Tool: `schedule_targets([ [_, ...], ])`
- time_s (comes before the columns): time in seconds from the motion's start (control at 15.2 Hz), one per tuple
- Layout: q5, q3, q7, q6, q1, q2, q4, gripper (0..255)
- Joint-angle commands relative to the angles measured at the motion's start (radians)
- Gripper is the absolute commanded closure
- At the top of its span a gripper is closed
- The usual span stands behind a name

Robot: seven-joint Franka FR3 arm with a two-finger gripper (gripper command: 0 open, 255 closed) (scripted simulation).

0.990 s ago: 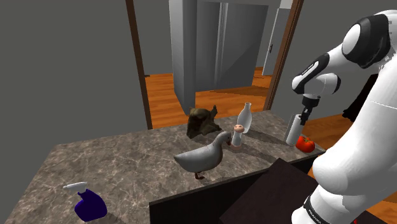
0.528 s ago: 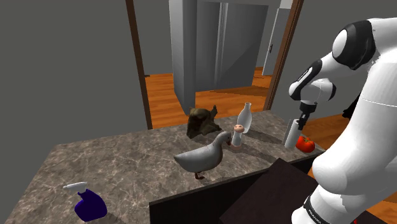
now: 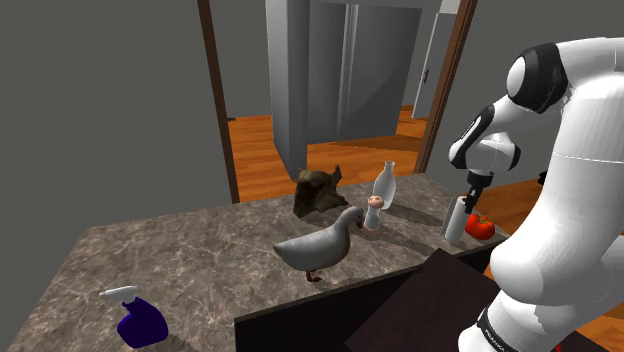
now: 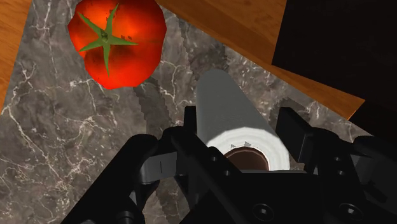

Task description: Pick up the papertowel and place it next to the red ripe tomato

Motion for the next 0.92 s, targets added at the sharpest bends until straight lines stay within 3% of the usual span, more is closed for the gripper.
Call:
schedule_targets([
  [0.0,0.008,0.005,-0.004,0.011,-0.003,0.012,0.001,255],
  [0.46,0.008,0.005,-0.004,0.011,-0.003,0.012,0.001,255],
  [0.53,0.008,0.005,-0.004,0.011,-0.003,0.012,0.001,0],
  [0.86,0.008,0.005,-0.004,0.011,-0.003,0.012,0.001,0],
])
